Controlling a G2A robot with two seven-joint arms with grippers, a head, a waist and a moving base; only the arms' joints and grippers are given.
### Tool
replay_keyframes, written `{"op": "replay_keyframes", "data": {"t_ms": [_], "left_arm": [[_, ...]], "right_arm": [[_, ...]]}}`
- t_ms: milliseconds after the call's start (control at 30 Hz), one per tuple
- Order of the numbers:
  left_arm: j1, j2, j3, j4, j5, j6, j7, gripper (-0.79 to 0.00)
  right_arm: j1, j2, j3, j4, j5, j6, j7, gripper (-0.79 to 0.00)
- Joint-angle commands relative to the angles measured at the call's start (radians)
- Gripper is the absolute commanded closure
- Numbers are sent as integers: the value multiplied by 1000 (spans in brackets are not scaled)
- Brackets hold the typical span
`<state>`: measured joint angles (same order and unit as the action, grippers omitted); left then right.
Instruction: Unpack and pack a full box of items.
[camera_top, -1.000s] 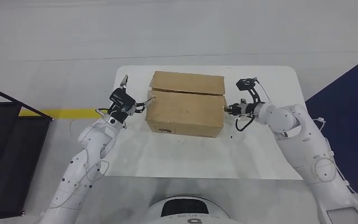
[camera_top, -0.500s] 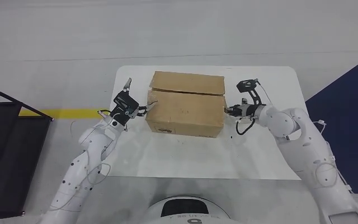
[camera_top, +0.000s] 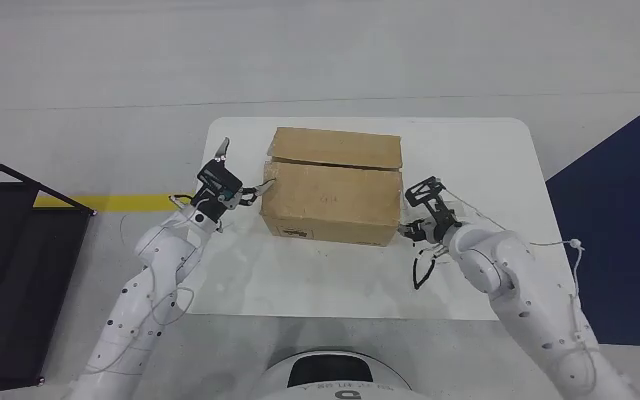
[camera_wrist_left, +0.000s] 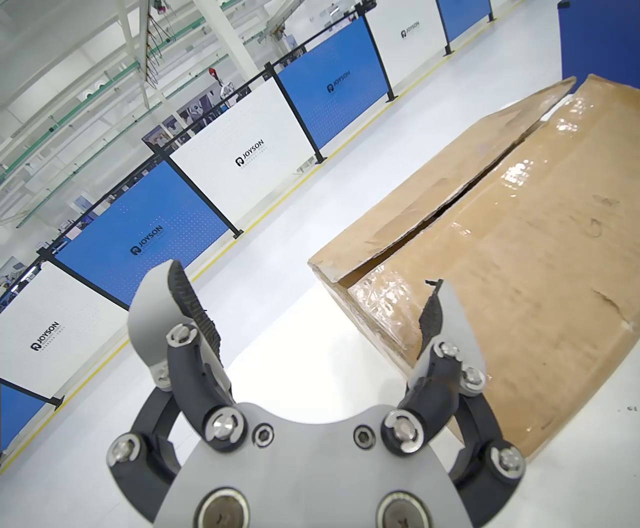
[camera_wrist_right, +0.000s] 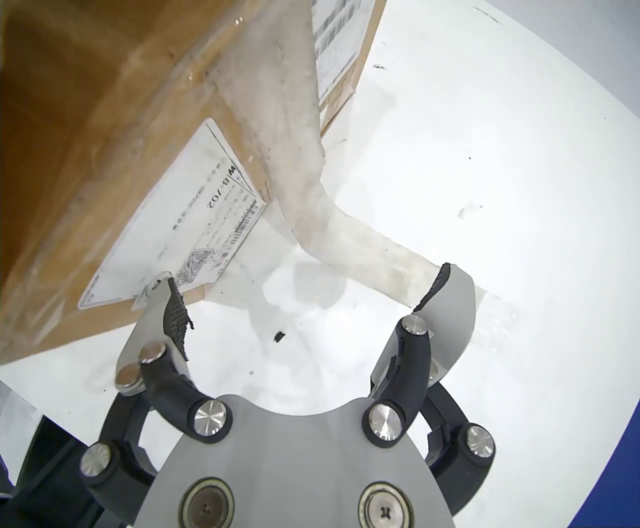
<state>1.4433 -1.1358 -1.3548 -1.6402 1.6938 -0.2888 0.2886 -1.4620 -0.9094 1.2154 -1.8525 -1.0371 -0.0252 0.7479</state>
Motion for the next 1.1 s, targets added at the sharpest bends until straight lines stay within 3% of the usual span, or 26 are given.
{"op": "replay_keyframes", "data": {"t_ms": [0,300,500,667,867,1067], "left_arm": [[1,1,-4,7,0,-4,7,-785],[16,8,-67,29,-36,-7,26,-785],[26,13,-104,62,-61,-22,31,-785],[20,16,-119,73,-60,-32,38,-785],[18,19,-130,77,-59,-39,48,-785],[9,19,-126,106,-53,-42,65,-785]], "right_arm": [[28,-8,-23,12,7,12,-23,-785],[110,-50,-65,136,128,98,-231,-785],[41,-60,7,123,248,140,-455,-785],[-20,-69,43,62,272,215,-572,-785],[-73,-75,66,-23,243,280,-610,-785],[-53,-85,37,-65,159,395,-511,-785]]}}
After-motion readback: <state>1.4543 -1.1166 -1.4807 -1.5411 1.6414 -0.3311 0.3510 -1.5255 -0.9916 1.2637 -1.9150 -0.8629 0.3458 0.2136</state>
